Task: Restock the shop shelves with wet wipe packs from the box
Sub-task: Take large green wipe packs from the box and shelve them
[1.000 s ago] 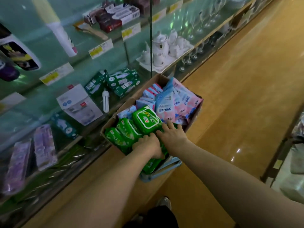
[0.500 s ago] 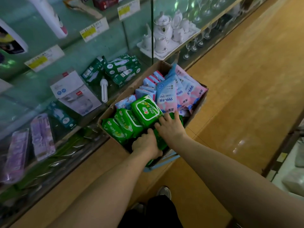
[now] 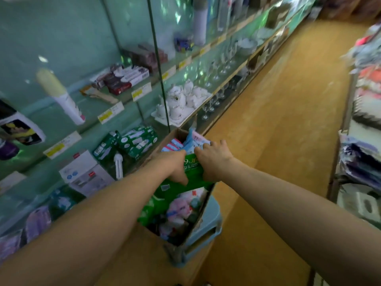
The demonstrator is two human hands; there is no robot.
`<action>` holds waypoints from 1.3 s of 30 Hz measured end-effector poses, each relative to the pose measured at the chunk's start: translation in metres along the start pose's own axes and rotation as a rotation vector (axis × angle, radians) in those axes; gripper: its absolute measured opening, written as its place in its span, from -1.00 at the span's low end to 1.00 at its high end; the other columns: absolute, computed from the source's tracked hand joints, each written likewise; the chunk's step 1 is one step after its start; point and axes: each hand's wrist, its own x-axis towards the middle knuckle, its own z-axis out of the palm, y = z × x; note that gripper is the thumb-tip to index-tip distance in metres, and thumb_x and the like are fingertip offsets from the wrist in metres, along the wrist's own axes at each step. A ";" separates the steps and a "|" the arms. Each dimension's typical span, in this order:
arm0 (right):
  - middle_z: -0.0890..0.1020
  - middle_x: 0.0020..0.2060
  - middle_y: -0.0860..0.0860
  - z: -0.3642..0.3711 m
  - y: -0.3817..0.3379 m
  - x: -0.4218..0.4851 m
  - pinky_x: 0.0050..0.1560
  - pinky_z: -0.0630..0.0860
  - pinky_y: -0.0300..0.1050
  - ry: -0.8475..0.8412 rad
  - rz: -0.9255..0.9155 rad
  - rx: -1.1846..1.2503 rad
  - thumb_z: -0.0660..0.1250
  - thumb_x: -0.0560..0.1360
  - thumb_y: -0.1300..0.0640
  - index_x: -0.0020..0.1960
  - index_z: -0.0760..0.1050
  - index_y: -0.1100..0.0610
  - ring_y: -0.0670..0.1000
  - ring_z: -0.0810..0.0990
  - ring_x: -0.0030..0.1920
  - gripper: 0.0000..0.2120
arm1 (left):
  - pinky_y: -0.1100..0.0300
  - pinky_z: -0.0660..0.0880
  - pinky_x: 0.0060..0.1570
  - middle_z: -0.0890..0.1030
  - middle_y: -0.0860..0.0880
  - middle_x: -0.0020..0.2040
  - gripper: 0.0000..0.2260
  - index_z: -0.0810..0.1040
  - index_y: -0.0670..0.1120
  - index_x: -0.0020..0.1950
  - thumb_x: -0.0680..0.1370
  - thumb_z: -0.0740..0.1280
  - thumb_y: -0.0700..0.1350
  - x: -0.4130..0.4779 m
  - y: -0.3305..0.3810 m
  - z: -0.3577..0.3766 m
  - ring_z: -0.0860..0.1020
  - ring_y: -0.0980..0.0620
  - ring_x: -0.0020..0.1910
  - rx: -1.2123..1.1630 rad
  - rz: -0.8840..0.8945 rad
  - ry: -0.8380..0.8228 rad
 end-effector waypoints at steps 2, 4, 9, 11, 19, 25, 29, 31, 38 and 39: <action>0.46 0.23 0.13 -0.021 0.018 -0.011 0.21 0.33 0.16 0.032 0.060 0.022 0.38 0.44 -0.12 0.38 0.26 0.11 0.18 0.44 0.23 -0.37 | 0.07 0.49 -0.03 0.52 -0.02 0.12 -0.39 0.31 0.06 0.28 0.31 0.47 0.13 -0.005 0.007 -0.032 0.54 -0.08 0.08 0.033 0.075 0.049; 0.48 0.18 0.11 -0.042 0.036 -0.025 0.16 0.36 0.13 0.071 0.128 0.054 0.38 0.41 -0.16 0.34 0.29 0.10 0.17 0.46 0.19 -0.38 | 0.02 0.54 0.04 0.54 0.02 0.07 -0.41 0.35 0.08 0.23 0.28 0.47 0.12 -0.011 0.016 -0.063 0.56 -0.05 0.02 0.060 0.150 0.083; 0.51 0.07 0.07 -0.092 0.083 -0.072 0.03 0.45 0.00 0.153 0.306 0.145 0.40 0.37 -0.19 0.26 0.32 0.07 0.13 0.49 0.09 -0.41 | -0.01 0.54 0.07 0.54 0.02 0.05 -0.47 0.38 0.06 0.19 0.28 0.48 0.06 -0.032 0.049 -0.139 0.55 -0.04 0.00 0.145 0.367 0.224; 0.52 0.01 0.03 -0.108 0.101 -0.095 -0.06 0.46 -0.05 0.191 0.385 0.179 0.40 0.37 -0.19 0.23 0.33 0.06 0.09 0.49 0.04 -0.43 | -0.01 0.54 0.07 0.54 0.01 0.06 -0.47 0.39 0.04 0.21 0.30 0.49 0.02 -0.043 0.069 -0.167 0.55 -0.03 0.01 0.165 0.464 0.264; 0.51 -0.06 0.02 -0.154 0.166 -0.216 -0.06 0.50 -0.05 0.320 0.764 0.165 0.40 0.30 -0.25 0.19 0.34 0.03 0.07 0.48 -0.03 -0.41 | 0.04 0.54 0.01 0.52 0.00 -0.01 -0.57 0.37 0.04 0.11 0.33 0.48 -0.03 -0.102 0.176 -0.250 0.53 -0.01 -0.04 0.217 0.855 0.387; 0.55 -0.01 0.01 -0.176 0.196 -0.329 0.02 0.51 -0.04 0.347 0.995 0.095 0.42 0.30 -0.23 0.19 0.37 0.01 0.08 0.50 0.01 -0.43 | 0.07 0.54 -0.01 0.53 0.01 -0.01 -0.56 0.39 0.04 0.18 0.36 0.47 -0.07 -0.166 0.267 -0.278 0.54 0.00 -0.02 0.231 1.144 0.427; 0.55 0.03 0.02 -0.184 0.211 -0.410 -0.03 0.46 -0.06 0.379 1.123 0.018 0.42 0.28 -0.21 0.20 0.37 0.01 0.09 0.49 0.04 -0.42 | 0.14 0.51 -0.12 0.50 0.05 -0.03 -0.55 0.36 0.05 0.21 0.40 0.46 -0.08 -0.214 0.329 -0.286 0.52 0.07 -0.06 0.219 1.309 0.474; 0.54 0.01 0.02 -0.190 0.215 -0.450 -0.13 0.37 -0.12 0.396 1.187 -0.039 0.43 0.31 -0.18 0.18 0.38 0.02 0.10 0.49 0.03 -0.46 | 0.16 0.50 -0.16 0.51 0.04 -0.04 -0.56 0.35 0.07 0.19 0.40 0.46 -0.08 -0.240 0.360 -0.288 0.53 0.05 -0.07 0.195 1.394 0.515; 0.44 -0.05 0.00 -0.199 0.234 -0.579 -0.12 0.39 -0.07 0.428 1.387 -0.211 0.44 0.30 -0.20 0.17 0.34 0.01 0.07 0.40 0.04 -0.44 | 0.17 0.54 -0.19 0.52 0.06 -0.06 -0.48 0.37 0.06 0.29 0.38 0.46 -0.04 -0.329 0.458 -0.286 0.54 0.08 -0.12 0.103 1.611 0.714; 0.45 -0.03 0.01 -0.199 0.235 -0.595 -0.12 0.40 -0.07 0.432 1.410 -0.226 0.45 0.30 -0.20 0.19 0.34 0.02 0.07 0.39 0.06 -0.42 | 0.16 0.54 -0.17 0.53 0.04 -0.02 -0.47 0.37 0.06 0.30 0.38 0.46 -0.03 -0.341 0.471 -0.284 0.54 0.07 -0.11 0.103 1.641 0.747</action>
